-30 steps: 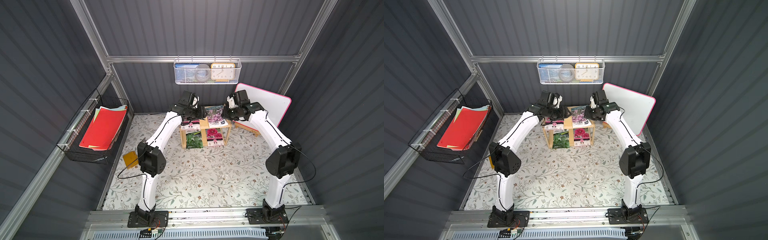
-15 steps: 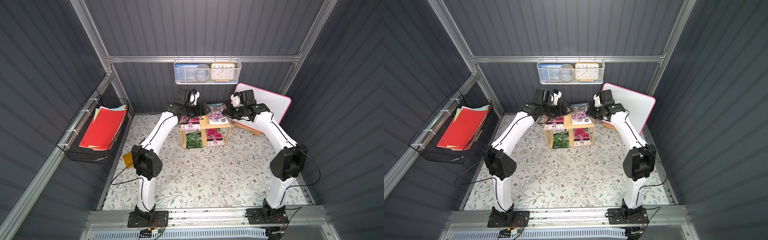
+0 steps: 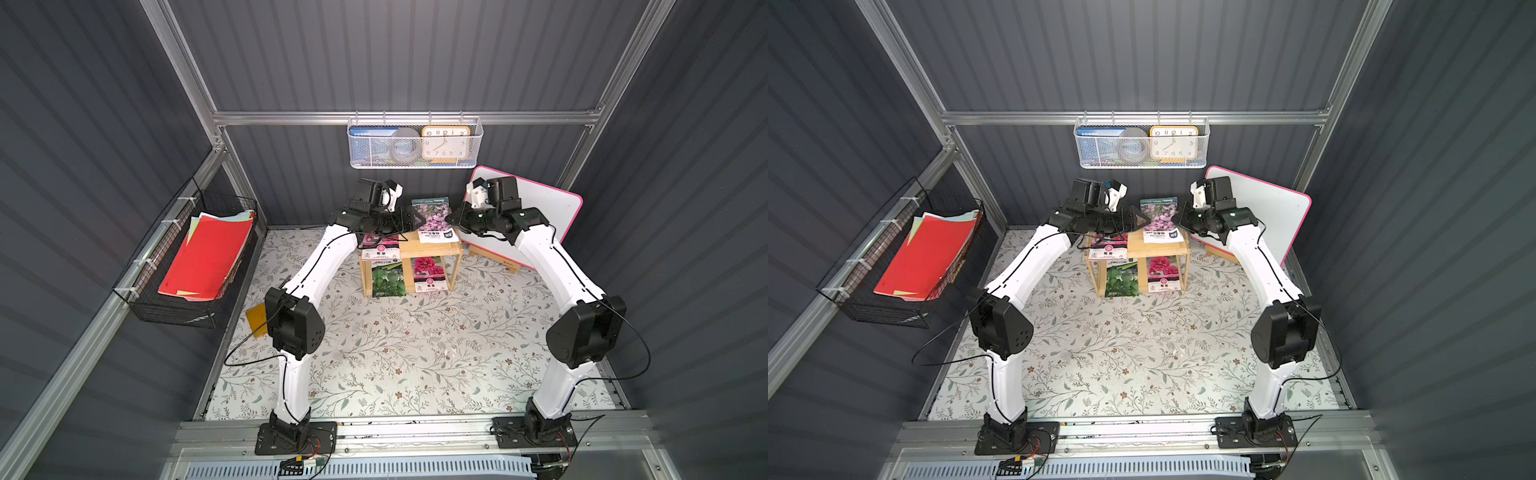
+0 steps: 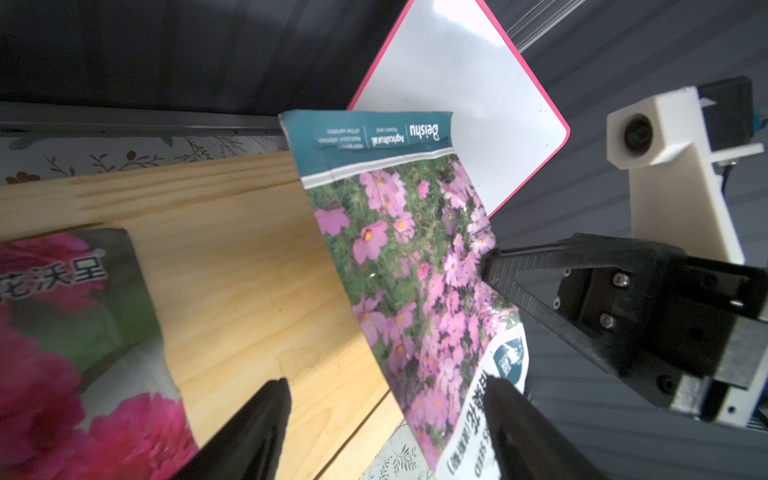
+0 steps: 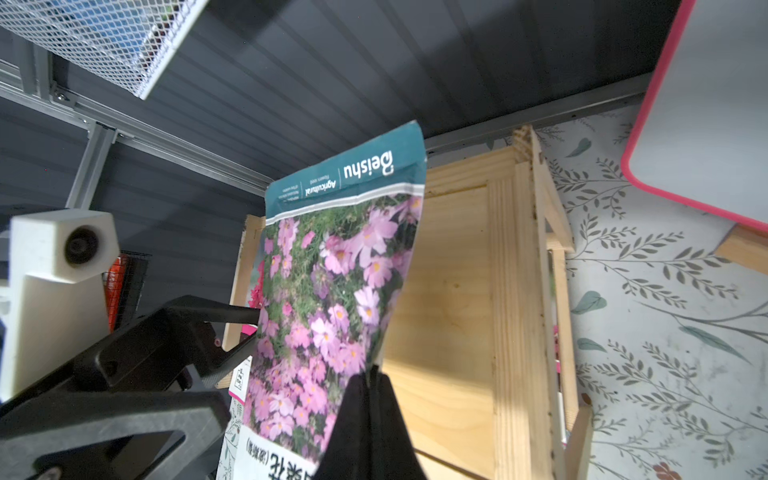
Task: Take the seed bag off the shelf
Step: Pick up the seed packet from the shelf.
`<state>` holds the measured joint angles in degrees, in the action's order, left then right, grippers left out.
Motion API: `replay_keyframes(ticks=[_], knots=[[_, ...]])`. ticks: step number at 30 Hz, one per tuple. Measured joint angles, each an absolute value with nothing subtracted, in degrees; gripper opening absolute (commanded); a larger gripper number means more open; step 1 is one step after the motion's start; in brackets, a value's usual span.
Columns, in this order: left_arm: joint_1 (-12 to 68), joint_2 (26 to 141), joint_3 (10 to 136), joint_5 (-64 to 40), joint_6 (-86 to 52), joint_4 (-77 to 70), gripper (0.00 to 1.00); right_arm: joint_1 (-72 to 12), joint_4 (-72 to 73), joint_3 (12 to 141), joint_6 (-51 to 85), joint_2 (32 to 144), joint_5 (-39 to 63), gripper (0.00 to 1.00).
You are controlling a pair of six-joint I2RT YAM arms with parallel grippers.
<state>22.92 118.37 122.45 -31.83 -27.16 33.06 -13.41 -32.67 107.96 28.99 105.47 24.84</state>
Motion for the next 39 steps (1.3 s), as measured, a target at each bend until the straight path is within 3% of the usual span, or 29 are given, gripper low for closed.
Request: replay_keyframes(ticks=[13,19,29,31,34,39], knots=[[22.87,118.43,116.44,-38.15,-31.22,23.20,0.69,-13.37,-28.29,103.02,32.14,105.34,28.08,0.00],[22.87,118.43,115.04,-40.49,-32.71,19.75,0.55,-13.37,-26.50,101.89,32.53,104.62,28.51,0.00],[22.87,118.43,113.86,-41.47,-34.13,17.91,0.18,-13.37,-25.32,101.30,32.56,103.42,28.67,0.02],[22.87,118.41,113.82,-41.74,-34.28,17.65,0.12,-13.37,-25.23,100.95,32.56,103.42,28.73,0.07],[22.92,118.41,113.80,-41.91,-34.41,17.32,0.00,-13.37,-25.26,100.62,32.45,103.42,28.69,0.25],[22.87,118.41,113.56,-41.89,-34.54,17.30,0.00,-13.26,-25.23,100.55,32.14,103.39,28.62,0.61]])
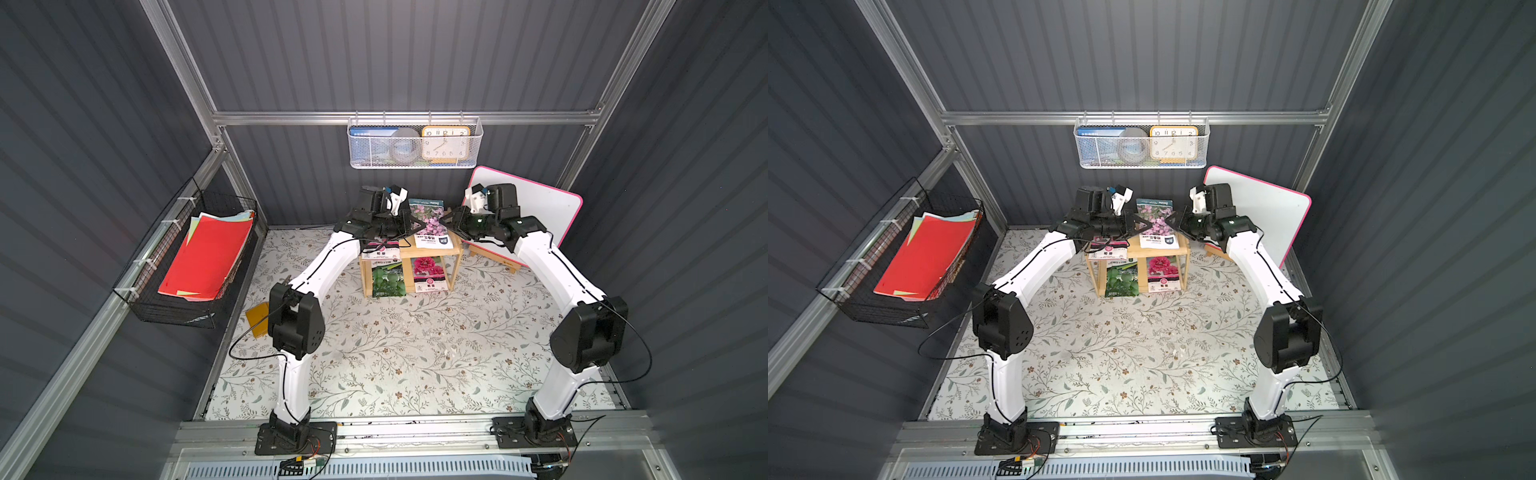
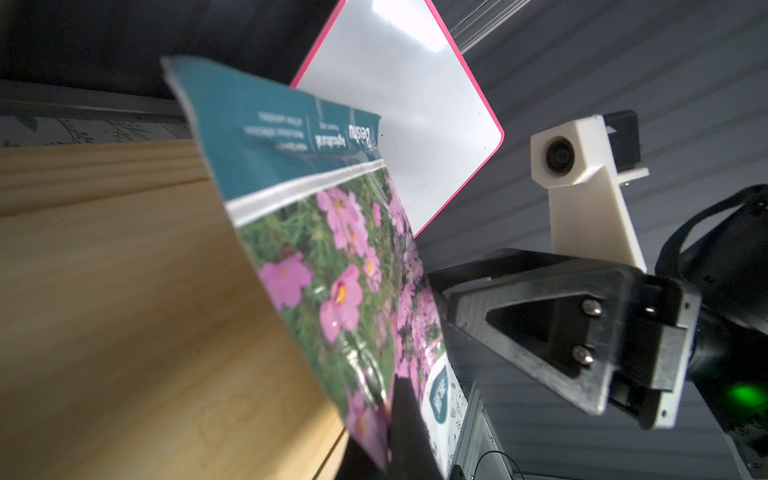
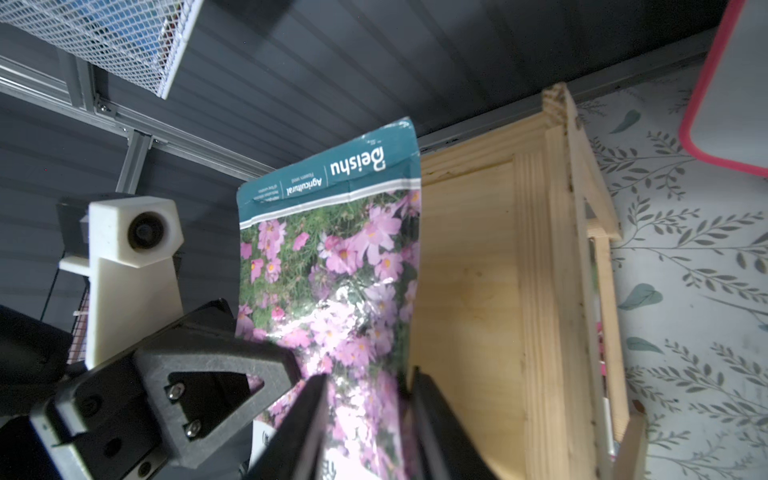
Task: Take the seed bag off the shelf
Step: Pick up the seed packet from the shelf, then place the seed packet at the center of the board.
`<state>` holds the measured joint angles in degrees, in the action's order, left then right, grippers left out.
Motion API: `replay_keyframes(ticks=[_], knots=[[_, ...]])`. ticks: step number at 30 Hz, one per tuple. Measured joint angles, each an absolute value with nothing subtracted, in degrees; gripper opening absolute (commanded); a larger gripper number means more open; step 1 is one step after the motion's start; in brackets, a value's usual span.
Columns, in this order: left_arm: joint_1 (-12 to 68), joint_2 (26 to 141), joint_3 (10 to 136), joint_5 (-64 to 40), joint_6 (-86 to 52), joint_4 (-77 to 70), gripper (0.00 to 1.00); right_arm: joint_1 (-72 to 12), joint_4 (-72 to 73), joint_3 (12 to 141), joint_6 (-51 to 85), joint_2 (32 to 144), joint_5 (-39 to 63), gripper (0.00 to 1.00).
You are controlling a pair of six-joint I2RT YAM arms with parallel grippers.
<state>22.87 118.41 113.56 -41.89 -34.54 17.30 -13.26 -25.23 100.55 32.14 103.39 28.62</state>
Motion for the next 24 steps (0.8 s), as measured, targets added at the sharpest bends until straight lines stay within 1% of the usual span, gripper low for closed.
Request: replay_keyframes(ticks=[2,5,9,13,18,21,24], knots=[[22.87,118.41,113.40,-41.85,-34.54,17.32,0.00,-13.26,-25.30,100.53,32.01,103.28,28.23,0.69],[22.87,118.30,112.92,-41.82,-34.54,17.32,0.00,-13.26,-25.89,100.47,31.40,102.48,27.59,0.77],[22.87,116.92,111.09,-41.71,-34.54,17.37,0.00,-13.17,-27.24,100.31,30.48,100.14,26.59,0.85],[22.90,112.40,107.13,-41.17,-34.63,17.04,0.00,-12.86,-27.94,99.35,29.89,96.73,25.61,0.88],[23.94,102.65,99.81,-40.03,-35.51,14.74,0.00,-11.70,-28.53,97.10,29.21,92.79,24.18,0.89],[26.59,96.71,94.26,-38.48,-36.51,12.29,0.00,-11.09,-29.04,95.46,28.62,91.13,22.94,0.89],[31.14,91.24,87.68,-36.14,-38.11,9.43,0.00,-10.41,-30.02,93.80,28.03,89.58,21.91,0.89]])
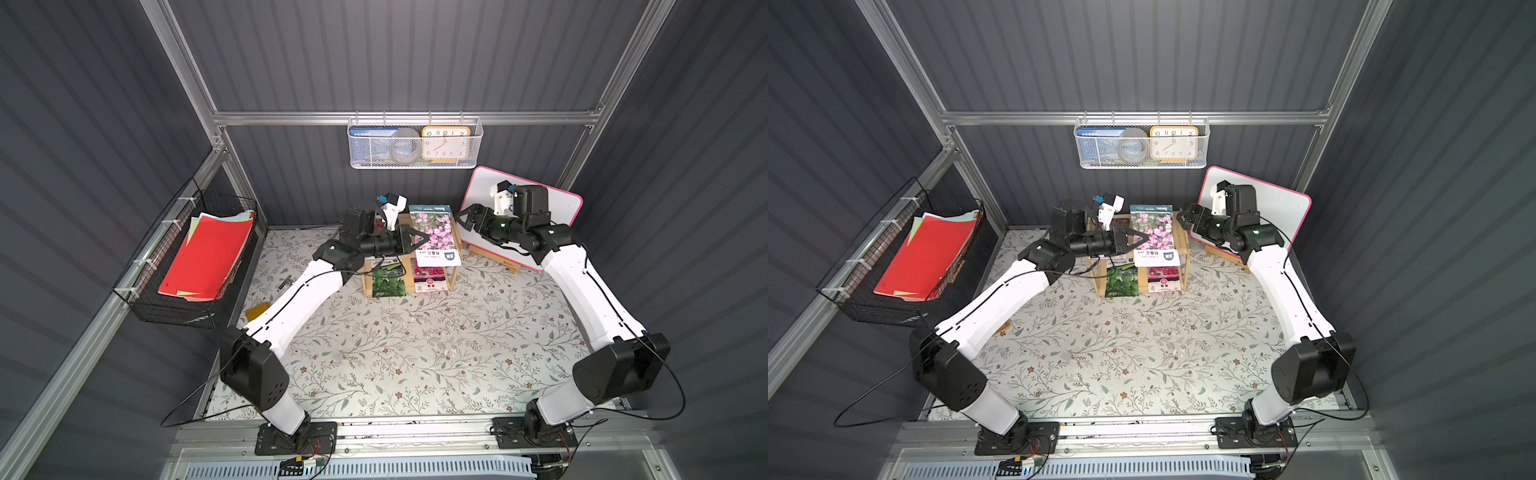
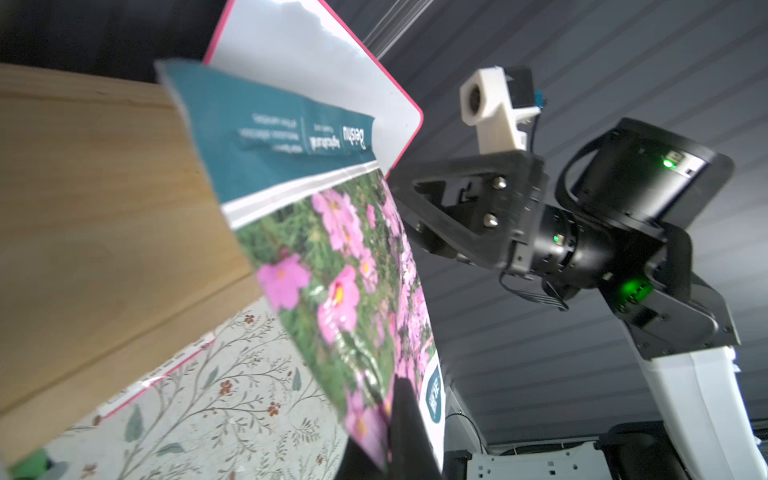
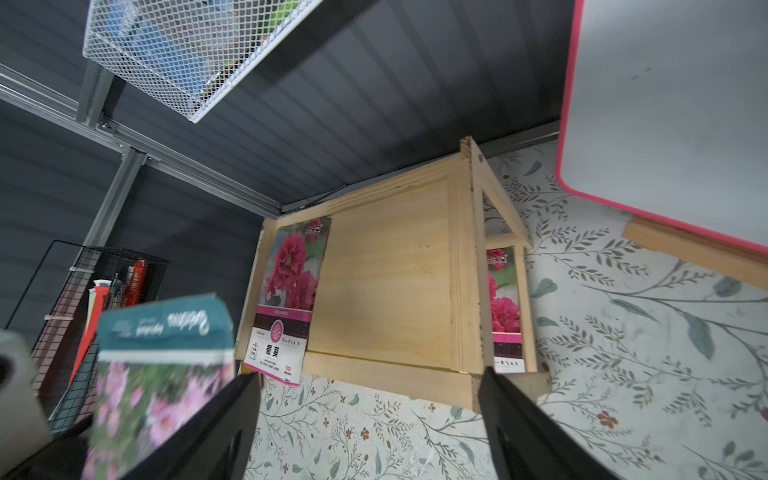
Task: Take the seed bag off the shelf
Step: Place the seed packet at the center of the board.
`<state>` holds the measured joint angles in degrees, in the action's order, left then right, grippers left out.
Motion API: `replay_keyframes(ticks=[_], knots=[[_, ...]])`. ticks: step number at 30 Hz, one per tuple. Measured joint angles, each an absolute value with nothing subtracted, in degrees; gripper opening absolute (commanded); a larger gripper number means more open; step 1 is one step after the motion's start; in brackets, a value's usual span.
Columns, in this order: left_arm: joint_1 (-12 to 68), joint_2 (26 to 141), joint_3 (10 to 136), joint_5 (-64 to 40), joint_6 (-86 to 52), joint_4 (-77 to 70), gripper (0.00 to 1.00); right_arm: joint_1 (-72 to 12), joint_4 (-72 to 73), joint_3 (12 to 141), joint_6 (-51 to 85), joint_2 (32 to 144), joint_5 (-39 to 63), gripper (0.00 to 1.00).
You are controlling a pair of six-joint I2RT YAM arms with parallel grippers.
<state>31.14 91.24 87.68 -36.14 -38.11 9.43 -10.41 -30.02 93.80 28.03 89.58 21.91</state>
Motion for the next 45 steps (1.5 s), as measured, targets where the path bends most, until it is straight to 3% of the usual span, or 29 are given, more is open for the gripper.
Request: replay_keyframes(ticks=[11,21,31,45], knots=[[46.92,82.13,68.25,-24.05,-44.69,-1.37,0.00,-8.05,-34.48,89.56,26.44,78.54,11.79,0.91],[50.11,92.16,60.42,-17.58,-48.12,-16.88,0.00,-6.35,-38.57,86.41,24.08,70.06,1.65,0.92],[55.11,107.42,64.05,-16.75,-50.02,-27.07,0.00,-5.54,-40.45,85.52,23.07,70.08,0.78,0.92],[55.57,121.19,76.64,-19.49,-49.93,-26.85,0.00,-4.34,-40.40,84.33,23.05,69.21,1.93,0.92]])
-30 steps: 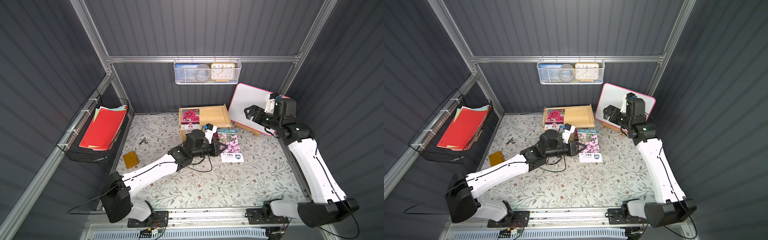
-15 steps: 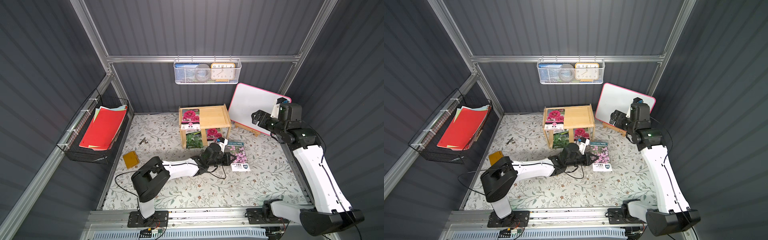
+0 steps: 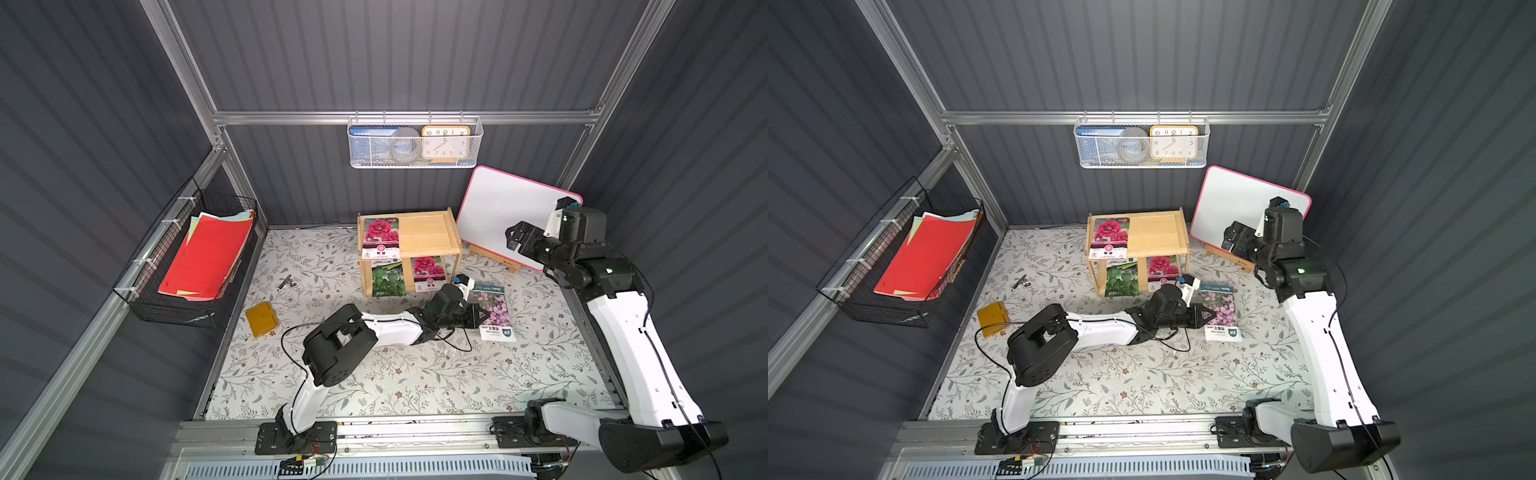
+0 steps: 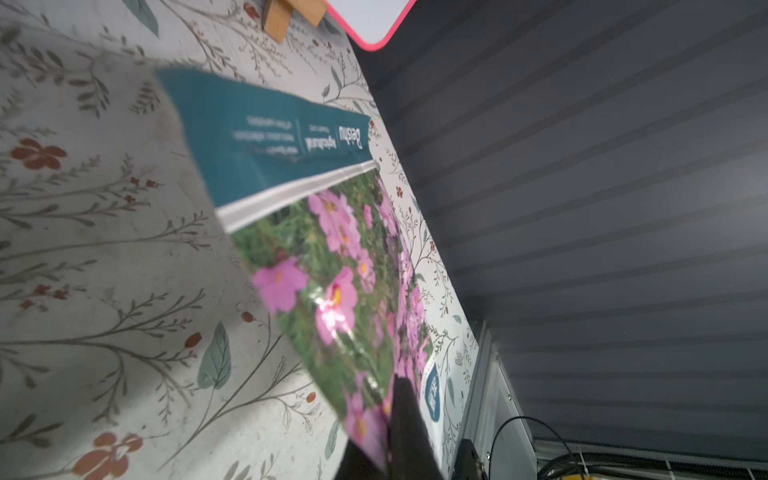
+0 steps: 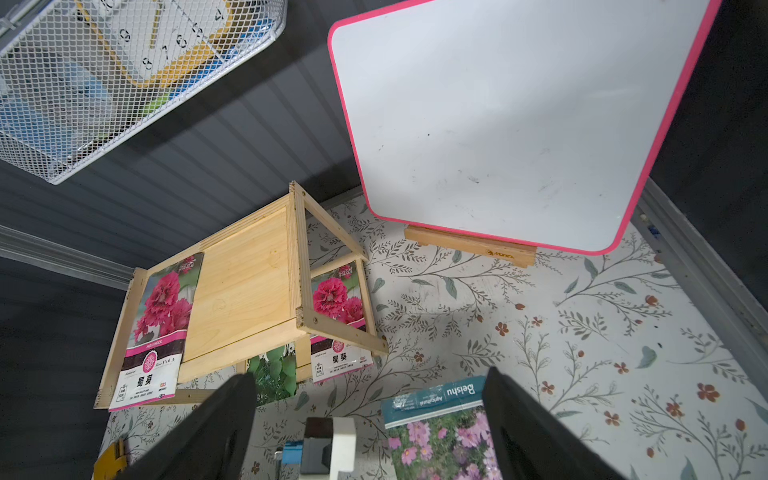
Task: Take the seed bag off the shelf
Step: Place the seed packet at the center of the board.
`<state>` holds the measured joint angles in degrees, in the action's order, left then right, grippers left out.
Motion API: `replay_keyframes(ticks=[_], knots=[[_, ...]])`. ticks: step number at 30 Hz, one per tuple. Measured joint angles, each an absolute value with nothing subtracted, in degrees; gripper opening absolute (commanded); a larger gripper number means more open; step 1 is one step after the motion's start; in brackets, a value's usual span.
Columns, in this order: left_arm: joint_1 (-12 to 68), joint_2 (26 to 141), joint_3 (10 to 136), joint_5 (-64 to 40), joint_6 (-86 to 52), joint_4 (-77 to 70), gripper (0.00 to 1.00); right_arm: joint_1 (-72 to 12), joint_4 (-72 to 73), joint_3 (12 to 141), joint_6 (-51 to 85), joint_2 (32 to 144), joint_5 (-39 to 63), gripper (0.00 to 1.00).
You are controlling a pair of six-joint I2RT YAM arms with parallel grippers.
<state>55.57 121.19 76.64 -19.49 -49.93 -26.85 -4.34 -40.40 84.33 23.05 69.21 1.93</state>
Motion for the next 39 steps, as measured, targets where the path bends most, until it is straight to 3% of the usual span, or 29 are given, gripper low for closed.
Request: replay_keyframes(ticks=[28,33,39], knots=[[55.57,132.73,79.07,-25.17,-60.58,-33.71,0.00,-4.16,-39.83,80.31,23.09,66.87,3.44,0.92],[55.57,132.73,79.07,-23.68,-62.28,-33.56,0.24,-4.16,-39.83,79.83,23.07,66.81,3.46,0.92],[55.57,132.73,79.07,-22.24,-62.57,-31.53,0.27,-4.16,-39.59,79.83,23.07,66.81,3.70,0.92]])
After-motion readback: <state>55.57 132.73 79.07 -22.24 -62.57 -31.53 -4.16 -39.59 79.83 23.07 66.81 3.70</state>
